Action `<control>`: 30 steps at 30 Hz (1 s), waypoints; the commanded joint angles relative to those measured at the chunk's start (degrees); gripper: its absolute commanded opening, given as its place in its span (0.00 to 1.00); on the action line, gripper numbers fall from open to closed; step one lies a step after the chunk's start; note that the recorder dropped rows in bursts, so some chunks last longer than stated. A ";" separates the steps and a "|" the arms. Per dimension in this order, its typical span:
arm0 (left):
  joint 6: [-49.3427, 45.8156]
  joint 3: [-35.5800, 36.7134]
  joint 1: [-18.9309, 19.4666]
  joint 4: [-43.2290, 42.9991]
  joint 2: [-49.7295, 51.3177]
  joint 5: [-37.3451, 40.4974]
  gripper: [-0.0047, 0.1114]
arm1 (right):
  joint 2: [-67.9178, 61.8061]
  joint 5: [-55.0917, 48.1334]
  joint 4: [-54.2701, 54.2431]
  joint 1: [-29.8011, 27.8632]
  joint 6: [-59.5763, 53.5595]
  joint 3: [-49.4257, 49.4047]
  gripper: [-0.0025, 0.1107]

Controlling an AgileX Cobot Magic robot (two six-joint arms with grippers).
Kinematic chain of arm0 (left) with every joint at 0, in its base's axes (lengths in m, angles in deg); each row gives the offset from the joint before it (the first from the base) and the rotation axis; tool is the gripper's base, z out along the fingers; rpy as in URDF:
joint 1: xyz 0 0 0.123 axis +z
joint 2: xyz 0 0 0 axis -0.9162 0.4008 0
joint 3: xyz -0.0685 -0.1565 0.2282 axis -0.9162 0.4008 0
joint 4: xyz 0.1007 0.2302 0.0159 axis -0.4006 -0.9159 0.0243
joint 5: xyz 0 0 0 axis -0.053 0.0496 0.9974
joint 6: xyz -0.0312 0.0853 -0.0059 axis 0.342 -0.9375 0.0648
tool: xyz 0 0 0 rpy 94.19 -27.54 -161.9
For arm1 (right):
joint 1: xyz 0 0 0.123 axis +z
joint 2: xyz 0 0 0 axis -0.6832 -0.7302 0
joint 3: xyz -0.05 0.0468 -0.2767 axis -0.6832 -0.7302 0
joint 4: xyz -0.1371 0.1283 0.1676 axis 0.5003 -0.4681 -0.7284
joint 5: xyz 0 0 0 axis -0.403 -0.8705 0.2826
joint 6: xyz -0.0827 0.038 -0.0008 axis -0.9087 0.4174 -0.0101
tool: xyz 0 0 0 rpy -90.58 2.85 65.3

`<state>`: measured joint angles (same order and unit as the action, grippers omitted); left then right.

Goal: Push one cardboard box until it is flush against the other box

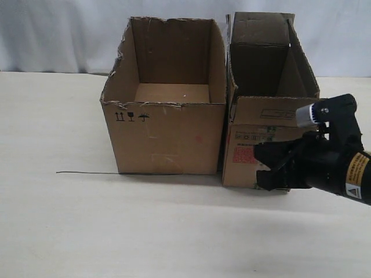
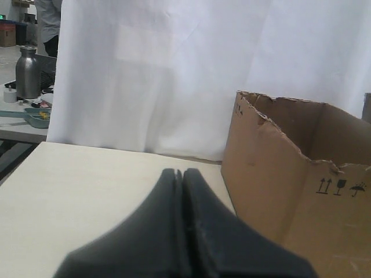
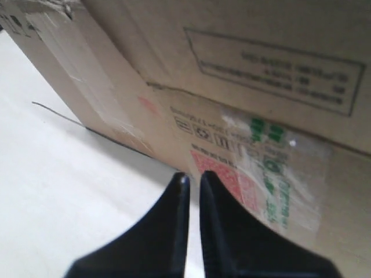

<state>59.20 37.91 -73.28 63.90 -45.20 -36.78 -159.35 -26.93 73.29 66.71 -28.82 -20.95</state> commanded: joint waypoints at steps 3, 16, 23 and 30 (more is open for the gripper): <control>0.33 -0.34 -0.44 -0.20 -0.19 -0.84 0.04 | -2.29 -1.50 -0.30 0.57 -0.98 0.45 0.07; 0.33 -0.34 -0.44 -0.20 -0.19 -0.84 0.04 | -10.41 4.84 -19.28 0.57 -20.25 0.71 0.07; 0.33 -0.34 -0.44 -0.20 -0.19 -0.84 0.04 | -13.95 5.60 -19.58 0.57 -20.35 4.83 0.07; 0.33 -0.34 -0.44 -0.20 -0.19 -0.84 0.04 | -15.13 5.54 -19.41 0.57 -19.74 6.17 0.07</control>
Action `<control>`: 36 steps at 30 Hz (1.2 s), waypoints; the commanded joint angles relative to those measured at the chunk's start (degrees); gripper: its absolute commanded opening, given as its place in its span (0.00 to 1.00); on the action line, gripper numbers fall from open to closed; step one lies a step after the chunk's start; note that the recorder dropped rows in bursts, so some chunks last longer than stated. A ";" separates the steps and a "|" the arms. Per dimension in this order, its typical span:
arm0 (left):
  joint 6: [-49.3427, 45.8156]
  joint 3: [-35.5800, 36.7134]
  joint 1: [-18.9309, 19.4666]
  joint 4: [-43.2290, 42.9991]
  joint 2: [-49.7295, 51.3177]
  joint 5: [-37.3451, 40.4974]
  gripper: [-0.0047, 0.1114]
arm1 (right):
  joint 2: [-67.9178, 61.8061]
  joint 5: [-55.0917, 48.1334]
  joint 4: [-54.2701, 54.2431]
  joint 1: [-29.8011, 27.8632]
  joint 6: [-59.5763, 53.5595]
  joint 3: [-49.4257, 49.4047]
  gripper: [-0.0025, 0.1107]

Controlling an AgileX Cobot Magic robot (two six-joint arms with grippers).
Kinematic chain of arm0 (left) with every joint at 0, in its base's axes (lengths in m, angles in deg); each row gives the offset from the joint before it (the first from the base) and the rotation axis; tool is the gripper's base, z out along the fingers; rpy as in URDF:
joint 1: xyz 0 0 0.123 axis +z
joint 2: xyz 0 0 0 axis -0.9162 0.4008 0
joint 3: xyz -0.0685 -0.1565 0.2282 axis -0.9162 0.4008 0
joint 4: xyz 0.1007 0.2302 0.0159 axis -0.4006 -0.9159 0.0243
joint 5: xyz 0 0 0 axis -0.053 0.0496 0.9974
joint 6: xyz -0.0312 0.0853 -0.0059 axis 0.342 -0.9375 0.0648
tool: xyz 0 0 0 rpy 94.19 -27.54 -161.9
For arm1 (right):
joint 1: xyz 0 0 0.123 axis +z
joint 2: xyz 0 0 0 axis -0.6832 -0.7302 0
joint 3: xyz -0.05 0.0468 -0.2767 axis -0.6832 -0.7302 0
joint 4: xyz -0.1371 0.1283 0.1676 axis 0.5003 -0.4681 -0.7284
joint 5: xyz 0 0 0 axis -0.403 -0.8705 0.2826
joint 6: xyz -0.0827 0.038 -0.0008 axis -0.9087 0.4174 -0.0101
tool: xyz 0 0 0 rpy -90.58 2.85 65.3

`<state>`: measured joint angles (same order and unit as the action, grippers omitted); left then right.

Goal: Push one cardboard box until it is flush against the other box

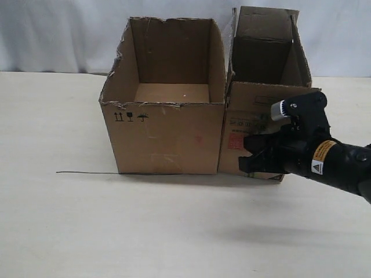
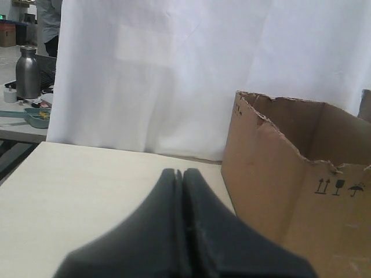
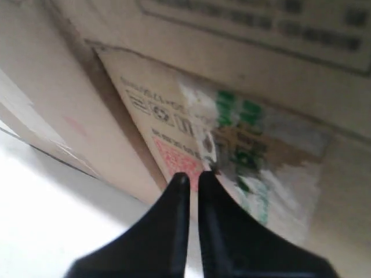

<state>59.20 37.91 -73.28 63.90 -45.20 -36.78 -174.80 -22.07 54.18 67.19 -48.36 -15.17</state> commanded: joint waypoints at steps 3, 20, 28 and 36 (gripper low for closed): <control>0.33 -0.34 -0.44 -0.20 -0.19 -0.84 0.04 | 3.31 0.17 5.77 0.10 5.09 0.39 0.07; 0.33 -0.34 -0.44 -0.20 -0.19 -0.84 0.04 | 25.75 -17.53 15.85 -23.46 23.71 10.45 0.07; 0.33 -0.34 -0.44 -0.20 -0.19 -0.84 0.04 | -18.85 12.05 22.91 -38.60 39.81 25.12 0.07; 0.33 -0.34 -0.44 -0.20 -0.19 -0.84 0.04 | -41.16 32.54 32.60 -38.60 56.72 42.33 0.07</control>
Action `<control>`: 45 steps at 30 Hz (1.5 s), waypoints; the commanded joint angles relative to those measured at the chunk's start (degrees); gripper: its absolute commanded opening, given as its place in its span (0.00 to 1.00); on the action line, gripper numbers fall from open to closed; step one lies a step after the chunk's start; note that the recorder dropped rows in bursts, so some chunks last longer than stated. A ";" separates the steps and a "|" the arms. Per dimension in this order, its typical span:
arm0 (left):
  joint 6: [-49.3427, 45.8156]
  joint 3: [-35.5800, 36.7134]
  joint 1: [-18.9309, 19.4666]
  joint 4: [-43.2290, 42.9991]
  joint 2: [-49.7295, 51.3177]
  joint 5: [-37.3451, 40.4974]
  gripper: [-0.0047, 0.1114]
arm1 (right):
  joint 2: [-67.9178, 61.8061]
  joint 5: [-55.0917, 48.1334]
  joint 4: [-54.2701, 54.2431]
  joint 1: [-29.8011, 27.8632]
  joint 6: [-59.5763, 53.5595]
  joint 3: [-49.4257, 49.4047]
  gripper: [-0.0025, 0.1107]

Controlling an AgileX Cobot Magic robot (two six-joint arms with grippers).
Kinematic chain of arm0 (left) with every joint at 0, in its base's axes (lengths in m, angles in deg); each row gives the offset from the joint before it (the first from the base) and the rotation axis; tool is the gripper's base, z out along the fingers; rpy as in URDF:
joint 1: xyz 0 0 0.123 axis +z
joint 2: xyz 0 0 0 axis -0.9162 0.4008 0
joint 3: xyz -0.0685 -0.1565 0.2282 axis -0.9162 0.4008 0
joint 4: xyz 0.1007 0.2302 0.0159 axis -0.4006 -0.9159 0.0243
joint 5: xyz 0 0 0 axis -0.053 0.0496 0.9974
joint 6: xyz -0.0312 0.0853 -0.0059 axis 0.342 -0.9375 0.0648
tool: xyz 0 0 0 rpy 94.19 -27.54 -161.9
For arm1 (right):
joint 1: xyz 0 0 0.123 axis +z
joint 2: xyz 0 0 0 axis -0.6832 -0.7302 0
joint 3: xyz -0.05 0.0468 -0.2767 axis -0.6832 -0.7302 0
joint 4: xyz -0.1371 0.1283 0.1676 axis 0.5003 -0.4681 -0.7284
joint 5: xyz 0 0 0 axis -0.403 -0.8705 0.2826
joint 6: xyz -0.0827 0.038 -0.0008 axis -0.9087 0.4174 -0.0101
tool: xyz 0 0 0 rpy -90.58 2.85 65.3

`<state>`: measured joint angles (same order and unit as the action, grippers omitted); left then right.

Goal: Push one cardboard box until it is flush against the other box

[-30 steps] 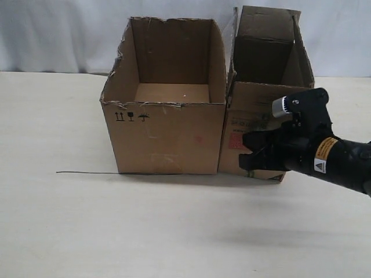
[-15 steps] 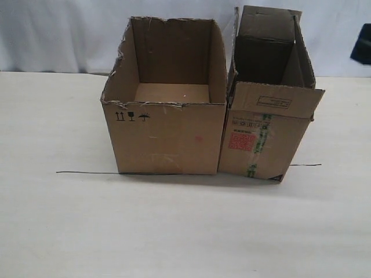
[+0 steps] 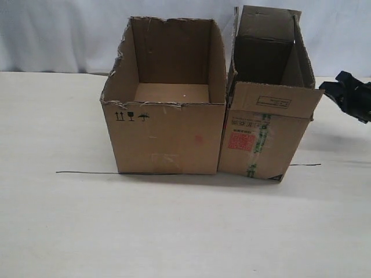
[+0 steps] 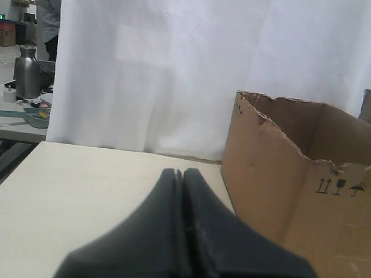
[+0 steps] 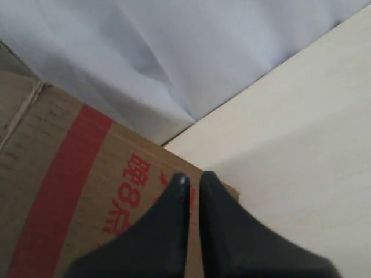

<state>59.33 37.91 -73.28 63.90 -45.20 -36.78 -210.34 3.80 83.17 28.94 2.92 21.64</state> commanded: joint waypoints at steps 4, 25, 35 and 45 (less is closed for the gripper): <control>0.21 -0.34 -0.44 -0.20 -0.19 -0.84 0.04 | -9.54 8.78 3.76 -0.22 6.23 9.32 0.07; 0.21 -0.34 -0.44 -0.20 -0.19 -0.84 0.04 | -10.80 7.38 3.58 6.33 6.72 14.56 0.07; 0.21 -0.34 -0.44 -0.20 -0.19 -0.84 0.04 | -10.80 7.54 2.41 7.18 5.16 14.63 0.07; 0.21 -0.34 -0.44 -0.20 -0.19 -0.84 0.04 | -6.93 15.24 12.42 -2.91 11.74 14.00 0.07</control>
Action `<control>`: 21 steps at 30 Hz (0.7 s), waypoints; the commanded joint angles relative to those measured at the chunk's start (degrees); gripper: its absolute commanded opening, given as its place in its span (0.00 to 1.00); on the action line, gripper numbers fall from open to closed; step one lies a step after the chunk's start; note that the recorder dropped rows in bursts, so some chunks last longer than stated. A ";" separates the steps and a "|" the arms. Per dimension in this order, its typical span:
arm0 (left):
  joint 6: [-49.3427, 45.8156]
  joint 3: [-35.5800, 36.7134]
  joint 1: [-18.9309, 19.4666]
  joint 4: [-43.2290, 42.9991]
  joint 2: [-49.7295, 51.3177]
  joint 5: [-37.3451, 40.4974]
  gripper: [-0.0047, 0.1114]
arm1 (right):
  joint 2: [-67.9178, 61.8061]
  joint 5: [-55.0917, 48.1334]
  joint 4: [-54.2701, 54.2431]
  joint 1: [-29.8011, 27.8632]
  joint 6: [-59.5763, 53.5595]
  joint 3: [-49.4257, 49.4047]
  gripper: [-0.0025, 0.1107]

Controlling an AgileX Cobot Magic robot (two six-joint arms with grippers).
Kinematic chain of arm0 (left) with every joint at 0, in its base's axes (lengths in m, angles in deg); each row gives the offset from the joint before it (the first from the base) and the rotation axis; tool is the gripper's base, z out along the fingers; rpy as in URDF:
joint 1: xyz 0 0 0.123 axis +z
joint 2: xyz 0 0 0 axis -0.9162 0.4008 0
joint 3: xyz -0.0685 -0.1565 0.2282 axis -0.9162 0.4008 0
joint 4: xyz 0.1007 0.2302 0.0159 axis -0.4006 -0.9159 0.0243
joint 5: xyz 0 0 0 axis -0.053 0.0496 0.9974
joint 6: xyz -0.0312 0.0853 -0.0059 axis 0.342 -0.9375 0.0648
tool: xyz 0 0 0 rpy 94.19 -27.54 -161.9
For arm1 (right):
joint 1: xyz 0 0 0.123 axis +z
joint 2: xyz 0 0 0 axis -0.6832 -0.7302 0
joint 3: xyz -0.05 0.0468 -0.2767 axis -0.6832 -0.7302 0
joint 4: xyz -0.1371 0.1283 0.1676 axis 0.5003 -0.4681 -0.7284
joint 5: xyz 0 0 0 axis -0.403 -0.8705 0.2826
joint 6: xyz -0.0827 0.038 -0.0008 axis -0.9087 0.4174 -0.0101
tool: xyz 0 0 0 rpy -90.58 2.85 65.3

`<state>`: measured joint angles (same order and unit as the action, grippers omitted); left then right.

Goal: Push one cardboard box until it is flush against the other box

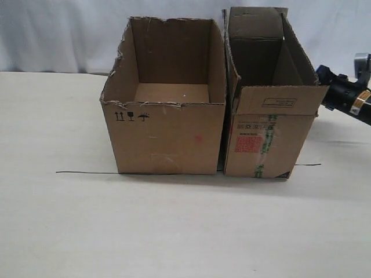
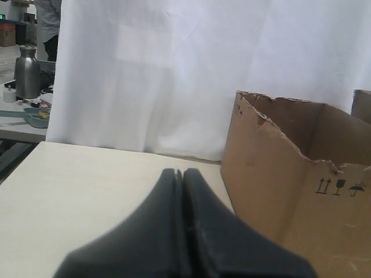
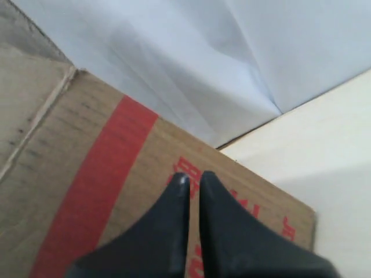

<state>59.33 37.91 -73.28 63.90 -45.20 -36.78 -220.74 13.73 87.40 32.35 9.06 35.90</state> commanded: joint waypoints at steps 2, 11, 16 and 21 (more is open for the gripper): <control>0.21 -0.34 -0.44 -0.20 -0.19 -0.84 0.04 | 6.46 6.22 12.52 -9.36 8.11 -2.62 0.07; 0.21 -0.34 -0.44 -0.20 -0.19 -0.84 0.04 | 32.50 3.21 3.77 -11.51 -4.99 -30.84 0.07; 0.21 -0.34 -0.44 -0.20 -0.19 -0.84 0.04 | 47.29 -0.79 -8.80 -7.17 -18.56 -49.03 0.07; 0.21 -0.34 -0.44 -0.20 -0.19 -0.84 0.04 | 56.22 -9.37 -18.11 1.87 -31.09 -59.77 0.07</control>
<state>59.33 37.91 -73.28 63.90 -45.20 -36.78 -168.44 9.70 74.93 29.94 -14.63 -19.40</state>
